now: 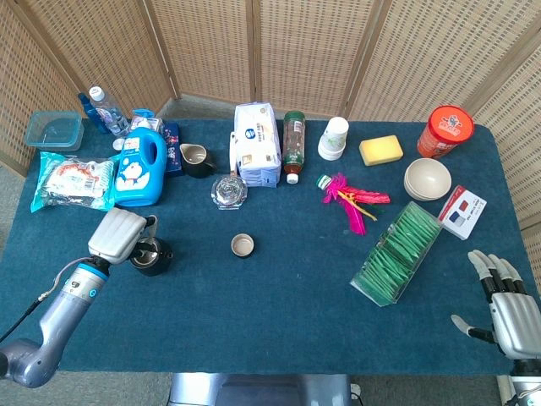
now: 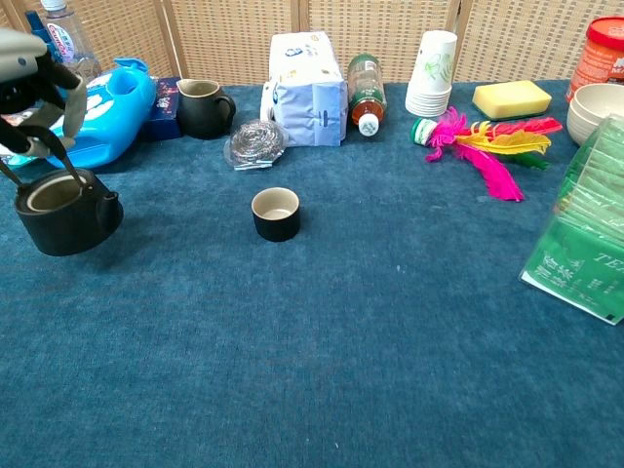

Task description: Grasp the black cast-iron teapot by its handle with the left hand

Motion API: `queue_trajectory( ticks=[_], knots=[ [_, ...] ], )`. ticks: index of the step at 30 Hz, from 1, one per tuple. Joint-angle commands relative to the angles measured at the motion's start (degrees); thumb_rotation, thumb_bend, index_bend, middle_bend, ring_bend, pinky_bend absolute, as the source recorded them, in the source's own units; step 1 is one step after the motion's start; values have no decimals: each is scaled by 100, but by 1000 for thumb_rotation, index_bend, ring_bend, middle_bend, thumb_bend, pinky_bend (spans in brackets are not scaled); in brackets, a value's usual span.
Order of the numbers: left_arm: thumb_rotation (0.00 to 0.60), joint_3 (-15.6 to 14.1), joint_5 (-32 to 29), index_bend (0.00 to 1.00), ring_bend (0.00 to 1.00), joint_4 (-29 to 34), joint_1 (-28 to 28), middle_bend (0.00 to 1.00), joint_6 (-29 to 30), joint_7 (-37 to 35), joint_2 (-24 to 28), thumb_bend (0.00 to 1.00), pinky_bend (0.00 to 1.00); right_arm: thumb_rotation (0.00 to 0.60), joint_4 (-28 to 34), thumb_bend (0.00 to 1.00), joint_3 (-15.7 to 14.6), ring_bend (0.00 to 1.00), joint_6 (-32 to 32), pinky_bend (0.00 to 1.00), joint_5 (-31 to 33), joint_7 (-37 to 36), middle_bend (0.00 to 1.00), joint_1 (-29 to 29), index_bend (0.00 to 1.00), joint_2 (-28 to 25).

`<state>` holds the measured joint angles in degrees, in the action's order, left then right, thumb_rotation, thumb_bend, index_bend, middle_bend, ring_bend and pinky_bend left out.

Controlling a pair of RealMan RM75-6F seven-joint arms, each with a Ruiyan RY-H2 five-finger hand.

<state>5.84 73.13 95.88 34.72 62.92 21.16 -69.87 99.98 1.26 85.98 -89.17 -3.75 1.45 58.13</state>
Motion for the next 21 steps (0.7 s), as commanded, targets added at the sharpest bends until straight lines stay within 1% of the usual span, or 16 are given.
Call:
queue_trajectory(
  ticks=[1,6,8,13,16,21],
  knots=[
    [600,50,144,614,856,-1,18,782,126,96,28,1000,1000,600,2,0,-4,0,-4,0,-4,-6,0,0,0,-3],
    [600,83,621,614,852,-255,126,782,367,443,-85,1000,1000,600,5,0,4,0,-23,0,26,2,0,8,0,-2],
    [600,191,761,614,851,-333,263,782,418,690,-195,1000,1000,600,8,0,4,0,-38,0,36,25,0,14,0,3],
    [600,279,721,614,843,-525,399,782,349,941,-401,1000,1000,600,11,0,-2,0,-40,0,27,71,0,16,0,17],
    [600,324,611,614,839,-735,529,781,210,1230,-588,999,1000,600,21,0,7,0,-35,0,49,117,0,13,0,28],
    [600,355,530,614,827,-883,581,775,187,1273,-772,993,1000,600,27,0,12,0,-18,0,55,82,0,6,0,11]
  ],
)
